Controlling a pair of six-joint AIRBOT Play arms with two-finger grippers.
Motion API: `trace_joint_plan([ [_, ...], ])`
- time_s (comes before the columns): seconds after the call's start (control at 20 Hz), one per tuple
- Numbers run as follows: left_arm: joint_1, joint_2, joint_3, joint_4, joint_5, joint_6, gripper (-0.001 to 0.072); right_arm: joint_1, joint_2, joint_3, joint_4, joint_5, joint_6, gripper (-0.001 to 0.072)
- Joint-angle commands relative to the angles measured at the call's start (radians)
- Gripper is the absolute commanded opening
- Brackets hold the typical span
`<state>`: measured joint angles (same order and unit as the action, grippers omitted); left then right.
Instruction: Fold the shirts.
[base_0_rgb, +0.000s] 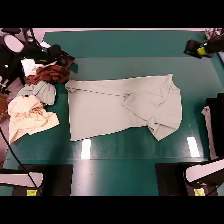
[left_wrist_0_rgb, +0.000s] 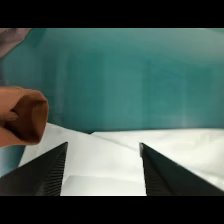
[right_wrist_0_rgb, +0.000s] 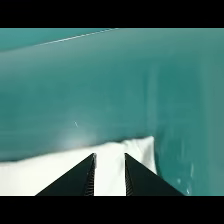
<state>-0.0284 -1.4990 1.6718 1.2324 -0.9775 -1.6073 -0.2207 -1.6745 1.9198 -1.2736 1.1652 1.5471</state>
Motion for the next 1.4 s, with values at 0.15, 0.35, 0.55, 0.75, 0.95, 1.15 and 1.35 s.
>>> trace_joint_plan([
  [0.15, -0.002, 0.186, -0.172, 0.055, -0.315, 0.179, 0.0528, -0.115, 0.211, -0.281, 0.031, 0.213, -0.05, 0.0228],
  [0.35, -0.002, 0.418, -0.569, 0.012, -0.299, 0.176, 0.057, -0.202, 0.418, -0.71, 0.118, 0.14, -0.129, 0.0699],
  [0.55, 0.011, 0.485, -0.745, -0.035, -0.452, 0.168, 0.0713, -0.29, 0.505, -0.909, 0.157, 0.172, -0.175, 0.0698],
  [0.75, 0.011, 0.503, -0.903, -0.158, -0.391, 0.174, 0.0714, -0.337, 0.587, -1.026, 0.157, 0.175, -0.196, 0.0699],
  [0.95, 0.011, 0.501, -1.06, -0.196, -0.271, 0.184, 0.0715, -0.34, 0.637, -1.111, 0.158, 0.169, -0.207, 0.0699],
  [1.15, 0.011, 0.496, -1.124, -0.192, -0.162, 0.191, 0.072, -0.34, 0.641, -1.122, 0.157, 0.174, -0.214, 0.0699],
  [1.35, 0.011, 0.471, -1.128, -0.174, -0.111, 0.167, 0.072, -0.34, 0.641, -1.122, 0.157, 0.174, -0.214, 0.0699],
])
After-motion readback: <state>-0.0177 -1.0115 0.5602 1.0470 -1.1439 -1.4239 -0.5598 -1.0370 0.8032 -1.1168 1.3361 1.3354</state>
